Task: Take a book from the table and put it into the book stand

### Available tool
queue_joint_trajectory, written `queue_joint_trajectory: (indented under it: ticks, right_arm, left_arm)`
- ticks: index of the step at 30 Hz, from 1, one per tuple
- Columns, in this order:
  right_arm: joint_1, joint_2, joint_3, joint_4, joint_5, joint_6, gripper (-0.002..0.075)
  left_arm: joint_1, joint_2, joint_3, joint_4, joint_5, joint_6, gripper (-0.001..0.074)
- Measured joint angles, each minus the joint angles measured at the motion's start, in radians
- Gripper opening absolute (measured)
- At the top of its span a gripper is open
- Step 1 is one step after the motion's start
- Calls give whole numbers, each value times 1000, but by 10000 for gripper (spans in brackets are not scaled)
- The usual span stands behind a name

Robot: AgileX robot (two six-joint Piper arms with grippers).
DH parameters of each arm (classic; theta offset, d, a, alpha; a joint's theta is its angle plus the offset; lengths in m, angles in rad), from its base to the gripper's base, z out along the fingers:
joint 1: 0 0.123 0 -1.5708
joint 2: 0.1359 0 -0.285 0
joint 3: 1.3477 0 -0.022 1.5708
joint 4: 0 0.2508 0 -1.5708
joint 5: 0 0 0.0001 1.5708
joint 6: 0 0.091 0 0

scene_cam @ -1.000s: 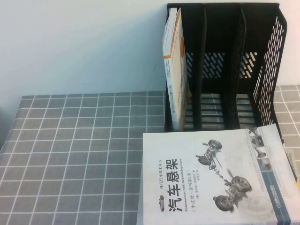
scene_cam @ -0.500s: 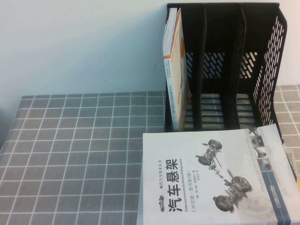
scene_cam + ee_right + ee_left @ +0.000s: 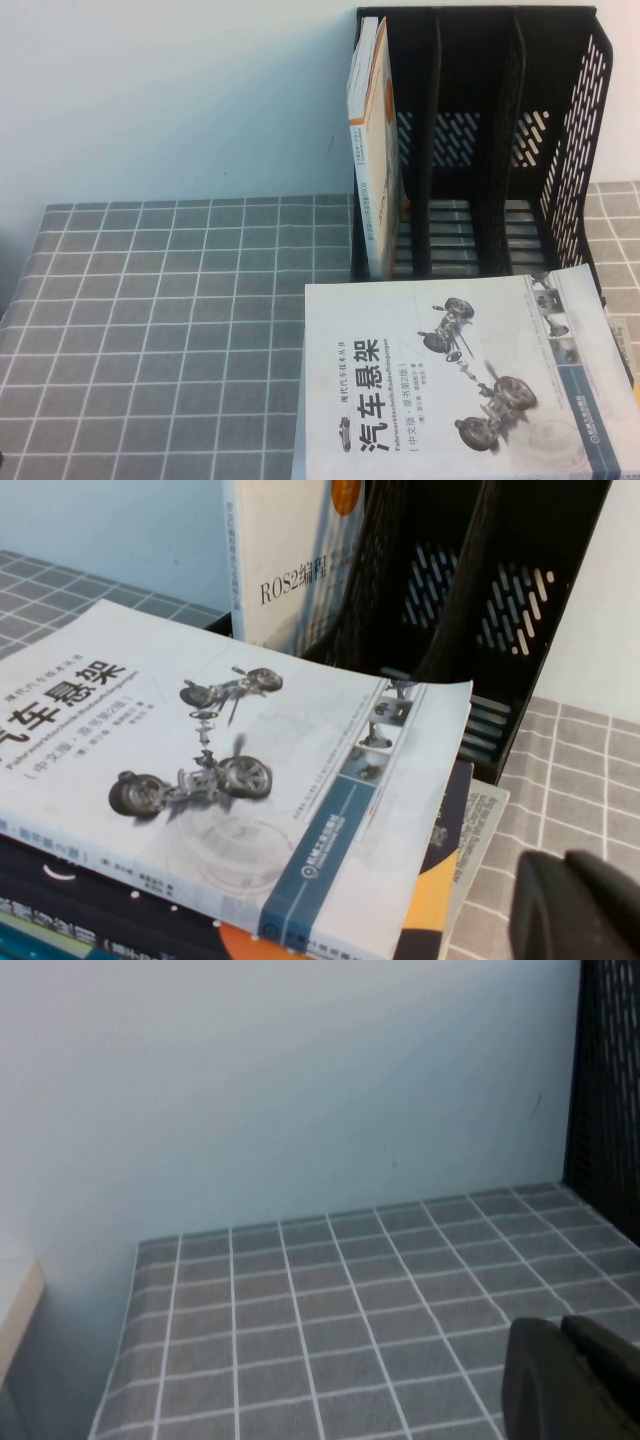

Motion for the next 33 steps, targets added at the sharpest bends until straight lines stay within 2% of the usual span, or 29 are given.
queue_joint_trajectory:
  ticks: [10,33]
  right_arm:
    - [0,0,0,2,-1,0,-3]
    - [0,0,0,4,-1,0,-3]
  left_arm:
    - [0,-1,-2,29,230,-168,-2]
    - [0,-1,-2,23,237,-190,-2]
